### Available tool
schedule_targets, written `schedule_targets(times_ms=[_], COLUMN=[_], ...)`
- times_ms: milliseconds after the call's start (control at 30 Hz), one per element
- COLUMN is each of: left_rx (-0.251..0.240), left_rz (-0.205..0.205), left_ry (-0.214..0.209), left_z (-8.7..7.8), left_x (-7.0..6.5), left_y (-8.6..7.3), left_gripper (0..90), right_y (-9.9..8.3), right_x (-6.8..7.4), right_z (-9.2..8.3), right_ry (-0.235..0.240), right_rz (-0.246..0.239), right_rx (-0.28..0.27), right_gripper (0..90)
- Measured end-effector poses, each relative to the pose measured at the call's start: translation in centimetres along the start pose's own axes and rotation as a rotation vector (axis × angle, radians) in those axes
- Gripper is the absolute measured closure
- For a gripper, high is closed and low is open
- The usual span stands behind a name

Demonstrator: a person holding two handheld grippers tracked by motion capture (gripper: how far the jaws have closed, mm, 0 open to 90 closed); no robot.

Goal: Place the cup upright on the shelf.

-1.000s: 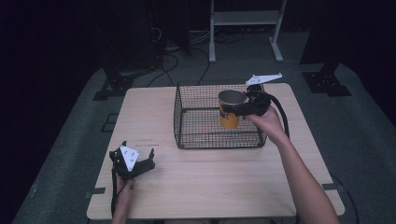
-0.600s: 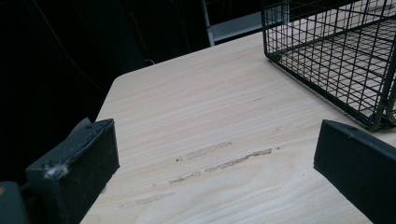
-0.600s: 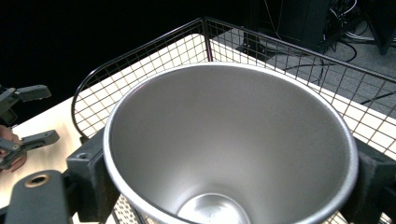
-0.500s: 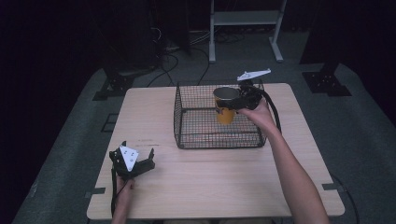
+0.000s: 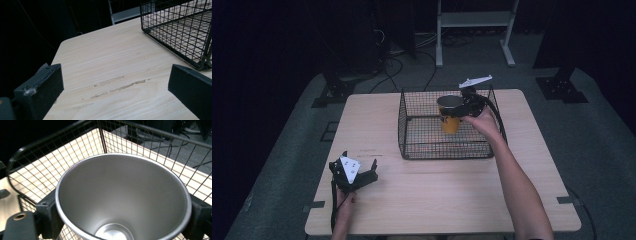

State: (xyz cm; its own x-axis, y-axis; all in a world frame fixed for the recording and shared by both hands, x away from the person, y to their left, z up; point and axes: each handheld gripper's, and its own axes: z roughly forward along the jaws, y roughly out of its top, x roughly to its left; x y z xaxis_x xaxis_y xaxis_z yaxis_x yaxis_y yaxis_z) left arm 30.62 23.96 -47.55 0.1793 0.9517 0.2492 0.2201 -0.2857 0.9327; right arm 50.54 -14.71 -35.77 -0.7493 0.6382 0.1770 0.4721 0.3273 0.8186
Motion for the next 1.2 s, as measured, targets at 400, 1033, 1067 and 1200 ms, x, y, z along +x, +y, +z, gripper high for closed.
schedule_targets(times_ms=[400, 1033, 1067, 1200], left_rx=[0.001, 0.002, 0.002, 0.001], left_rz=[0.001, 0.004, 0.003, 0.001], left_ry=[0.002, 0.001, 0.0, 0.001], left_z=[0.0, 0.0, 0.0, 0.0], left_x=[0.0, 0.0, 0.0, 0.0], left_y=[0.0, 0.0, 0.0, 0.0], left_gripper=[0.0, 0.0, 0.0, 0.0], right_y=[-0.7, -1.4, -1.4, -1.6], right_x=[-0.9, -0.1, 0.0, 0.0], right_z=[2.4, 4.7, 4.6, 4.6], right_ry=[-0.035, -0.1, -0.098, -0.094], right_rz=[0.003, -0.144, -0.148, -0.158], right_rx=[0.092, 0.183, 0.173, 0.182], right_gripper=[11.7, 11.5, 11.5, 11.3])
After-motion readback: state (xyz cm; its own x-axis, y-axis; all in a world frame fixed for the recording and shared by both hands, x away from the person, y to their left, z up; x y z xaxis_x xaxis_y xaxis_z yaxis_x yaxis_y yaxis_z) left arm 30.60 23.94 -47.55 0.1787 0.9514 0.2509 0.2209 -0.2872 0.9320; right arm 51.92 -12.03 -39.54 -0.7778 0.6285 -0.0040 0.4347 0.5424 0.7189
